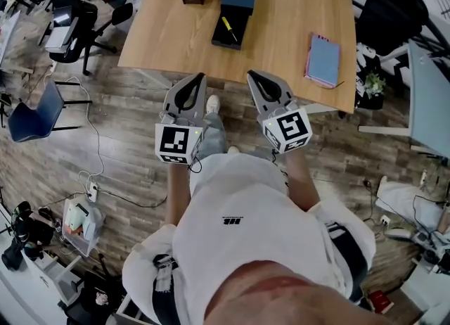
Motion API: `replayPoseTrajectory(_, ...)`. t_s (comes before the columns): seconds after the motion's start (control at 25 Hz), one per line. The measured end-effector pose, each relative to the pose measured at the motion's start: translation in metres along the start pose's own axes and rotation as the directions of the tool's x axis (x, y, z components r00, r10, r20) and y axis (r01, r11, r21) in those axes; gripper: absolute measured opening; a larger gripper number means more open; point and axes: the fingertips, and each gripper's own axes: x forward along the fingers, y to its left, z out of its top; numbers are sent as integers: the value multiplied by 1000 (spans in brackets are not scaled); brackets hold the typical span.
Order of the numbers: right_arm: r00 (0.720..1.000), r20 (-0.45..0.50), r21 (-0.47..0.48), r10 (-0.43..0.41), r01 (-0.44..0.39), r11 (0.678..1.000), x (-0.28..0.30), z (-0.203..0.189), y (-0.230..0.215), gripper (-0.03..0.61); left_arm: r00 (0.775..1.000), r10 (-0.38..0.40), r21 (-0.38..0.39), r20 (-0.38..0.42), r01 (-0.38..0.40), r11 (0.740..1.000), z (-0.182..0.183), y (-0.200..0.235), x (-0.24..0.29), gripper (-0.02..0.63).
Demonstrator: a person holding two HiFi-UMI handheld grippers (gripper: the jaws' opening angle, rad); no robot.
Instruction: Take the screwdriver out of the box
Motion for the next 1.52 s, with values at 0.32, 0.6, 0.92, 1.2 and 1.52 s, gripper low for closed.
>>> replayPoseTrajectory(0.32,999,-20,12,-27,27,1000,55,-1,-31,-5,998,-58,-1,0,58,998,-4,38,52,11)
replayPoseTrajectory(0.6,997,-53,26,-56,57,998,105,-3,-60,-5,994,-106,-18,-22,106,994,-8,74,101,11)
replayPoseTrajectory(0.92,990,-105,51,-92,98,994,161,-11,-96,-5,986,-154,-54,-70,151,987,-25,116,156,11)
replayPoseTrajectory(1.2,977,-168,70,-133,146,987,204,-30,-123,-5,971,-214,-86,-110,205,975,-49,148,198,11)
replayPoseTrajectory(1.52,951,-260,77,-165,190,979,248,-69,-144,-5,939,-312,-117,-146,297,948,-83,171,244,11)
